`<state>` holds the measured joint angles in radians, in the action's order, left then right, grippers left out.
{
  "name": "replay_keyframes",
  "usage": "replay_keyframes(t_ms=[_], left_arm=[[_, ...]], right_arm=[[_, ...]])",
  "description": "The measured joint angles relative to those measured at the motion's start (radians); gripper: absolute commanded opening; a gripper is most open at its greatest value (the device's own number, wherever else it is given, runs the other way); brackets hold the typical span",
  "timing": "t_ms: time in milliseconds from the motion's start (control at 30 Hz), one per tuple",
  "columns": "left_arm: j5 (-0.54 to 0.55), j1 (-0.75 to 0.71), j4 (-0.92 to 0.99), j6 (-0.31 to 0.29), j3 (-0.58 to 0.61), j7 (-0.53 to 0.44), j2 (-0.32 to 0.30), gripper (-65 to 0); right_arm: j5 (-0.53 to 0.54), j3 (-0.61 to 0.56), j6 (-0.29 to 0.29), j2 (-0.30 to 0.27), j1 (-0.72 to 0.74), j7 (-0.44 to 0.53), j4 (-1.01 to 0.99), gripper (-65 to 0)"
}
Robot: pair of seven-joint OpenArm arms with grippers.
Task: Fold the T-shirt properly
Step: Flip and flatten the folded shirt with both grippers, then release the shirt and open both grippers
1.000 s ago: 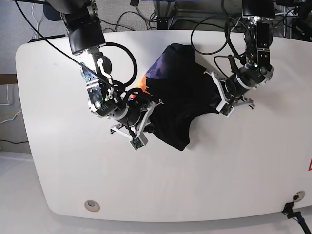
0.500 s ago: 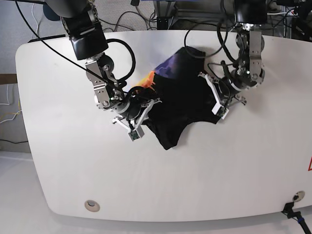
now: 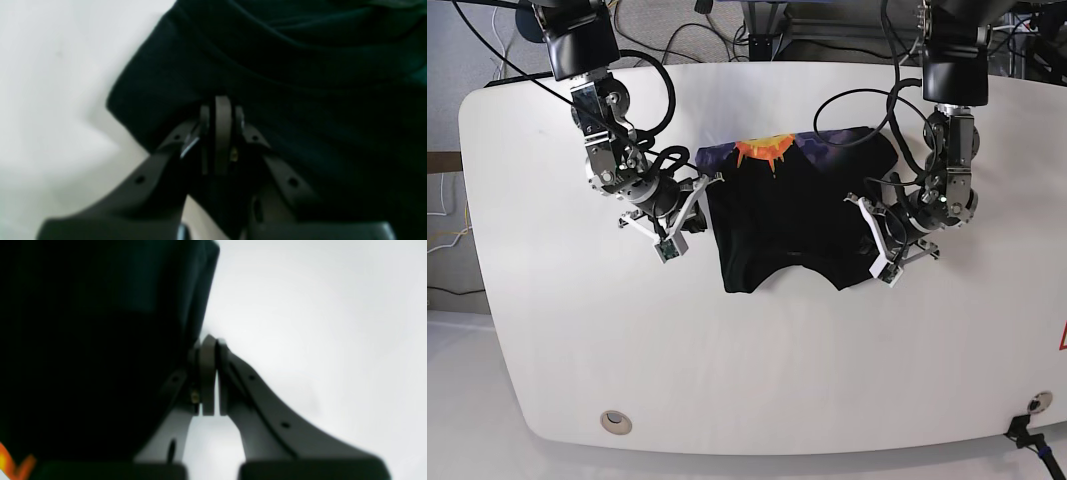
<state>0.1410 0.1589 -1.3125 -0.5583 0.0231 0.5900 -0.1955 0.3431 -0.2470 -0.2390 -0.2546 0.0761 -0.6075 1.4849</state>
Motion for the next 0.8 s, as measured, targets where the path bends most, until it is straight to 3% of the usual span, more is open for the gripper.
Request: replay_keyframes(t_ms=[167,367,400,467,533,567,667,733,800], left_arm=[[-0.002,-0.029,-0.153,0.01,-0.014,-0.052,-0.027,-65.0],[-0.006,-0.208,-0.373,0.009,-0.103,-0.176,-0.034,-65.0],[-0.006,-0.238,-0.398,0.016,-0.121,-0.203,-0.033,-65.0],[-0.001,-0.305,-0.431,0.088,-0.145,-0.3,-0.028,-65.0],[-0.006,-0.373,-0.433,0.163,-0.155,-0.414,-0.031,-65.0],[-0.006,-0.406,-0.432,0.185,-0.156,-0.476,-0.031,-65.0],[-0.004,-0.483,-0.431,0.254,-0.153,-0.588,-0.03,-65.0],[-0.001,-0.532,-0.446,0.28,-0.154,-0.608,-0.03,-65.0],[0.0,-0.6,-0.498,0.283,-0.159,-0.613,-0.03,-65.0]], right_arm=[[-0.001,0.003,0.004,-0.034,0.004,-0.002,0.093,-65.0],[0.002,-0.003,-0.001,-0.019,-0.014,-0.003,0.251,-65.0],[0.007,-0.003,0.026,-0.02,-0.012,-0.002,0.262,-65.0],[-0.036,-0.001,0.107,-0.022,-0.019,0.002,0.265,-65.0],[-0.123,0.006,0.127,-0.025,-0.054,0.028,0.266,-65.0],[-0.164,0.007,0.135,-0.028,-0.081,0.084,0.266,-65.0],[-0.204,0.089,0.105,-0.005,-0.183,0.204,0.274,-65.0],[-0.211,0.172,0.119,0.003,-0.251,0.204,0.311,-65.0],[-0.212,0.238,0.082,-0.003,-0.33,0.2,0.393,-65.0]])
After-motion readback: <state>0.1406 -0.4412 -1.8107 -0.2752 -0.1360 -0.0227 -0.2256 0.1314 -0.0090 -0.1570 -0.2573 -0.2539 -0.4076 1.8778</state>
